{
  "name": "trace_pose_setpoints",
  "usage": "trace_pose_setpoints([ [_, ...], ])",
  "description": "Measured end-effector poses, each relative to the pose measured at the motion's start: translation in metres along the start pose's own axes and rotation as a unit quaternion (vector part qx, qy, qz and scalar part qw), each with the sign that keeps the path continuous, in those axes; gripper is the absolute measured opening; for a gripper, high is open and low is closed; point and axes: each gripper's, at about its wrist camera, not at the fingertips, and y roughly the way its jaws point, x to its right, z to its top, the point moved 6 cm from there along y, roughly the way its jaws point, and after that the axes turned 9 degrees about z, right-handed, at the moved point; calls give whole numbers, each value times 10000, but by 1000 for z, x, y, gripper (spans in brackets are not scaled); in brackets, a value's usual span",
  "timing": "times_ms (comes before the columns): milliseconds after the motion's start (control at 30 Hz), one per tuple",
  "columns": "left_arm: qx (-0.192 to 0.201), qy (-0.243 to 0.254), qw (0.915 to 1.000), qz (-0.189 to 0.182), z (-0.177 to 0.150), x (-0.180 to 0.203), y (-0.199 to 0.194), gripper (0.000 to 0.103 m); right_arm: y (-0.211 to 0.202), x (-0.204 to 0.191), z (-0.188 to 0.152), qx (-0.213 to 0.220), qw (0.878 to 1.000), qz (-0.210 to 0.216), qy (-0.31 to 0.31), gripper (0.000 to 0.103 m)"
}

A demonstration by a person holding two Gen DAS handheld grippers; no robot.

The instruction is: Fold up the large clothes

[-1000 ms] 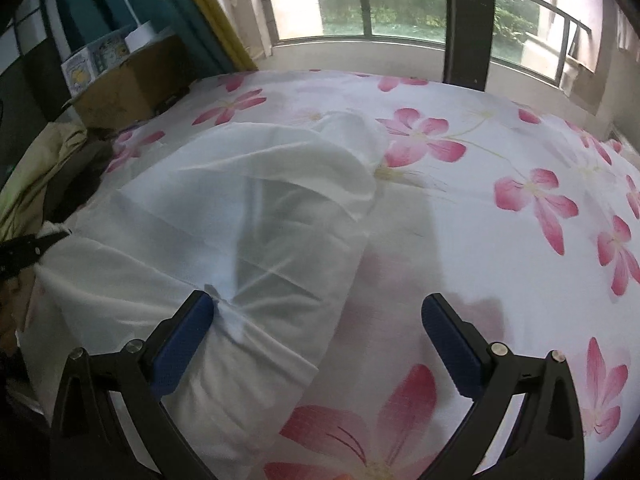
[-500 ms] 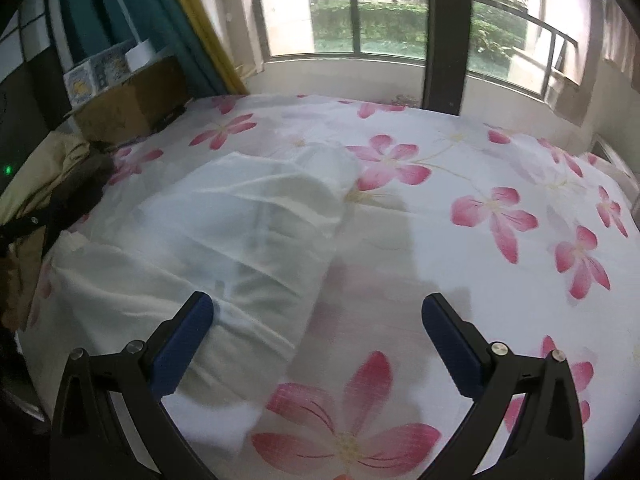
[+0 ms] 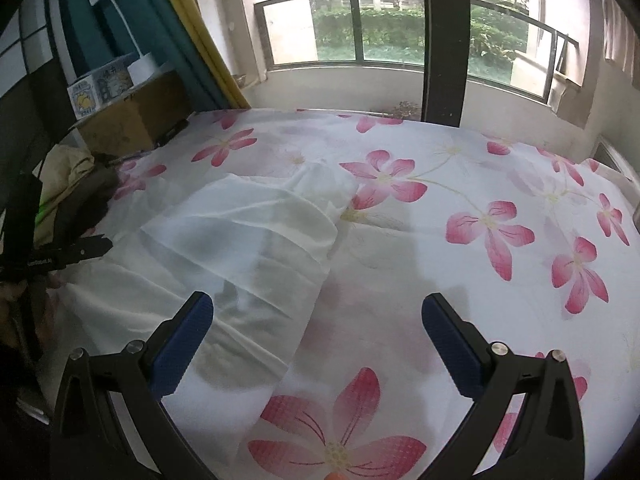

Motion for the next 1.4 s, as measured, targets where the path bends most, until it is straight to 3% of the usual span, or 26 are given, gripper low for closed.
trace_pose_setpoints([
  [133, -34, 55, 10000, 60, 1, 2, 0, 71, 2, 2, 0, -27, 10000, -38, -14, 103],
  [300, -142, -274, 9995, -24, 8, -1, 3, 71, -4, 10, 2, 17, 10000, -89, 21, 103],
  [367, -171, -554, 9980, -257, 11, -1, 5, 71, -6, 12, 2, 33, 9999, -102, 39, 103],
  [500, -409, -1015, 9876, -1126, 12, 8, 14, 71, -7, 18, 1, 61, 9999, -89, 120, 103],
  [600, -400, -939, 9879, -1170, 12, 20, 16, 72, -6, 19, -1, 47, 9999, -65, 146, 103],
  [800, -620, -664, 9825, -1624, 6, 52, 20, 72, -5, 21, -3, 34, 9999, -29, 151, 103],
  [1167, -743, -335, 9800, -1813, 7, 90, 26, 72, -6, 31, -2, 58, 9995, -40, 308, 103],
  [1300, -720, -337, 9794, -1857, 7, 91, 24, 72, 4, 36, -4, 24, 9986, 146, 505, 103],
  [1400, -682, -417, 9783, -1913, 8, 88, 21, 77, 26, 30, -8, -215, 9972, 422, 572, 91],
])
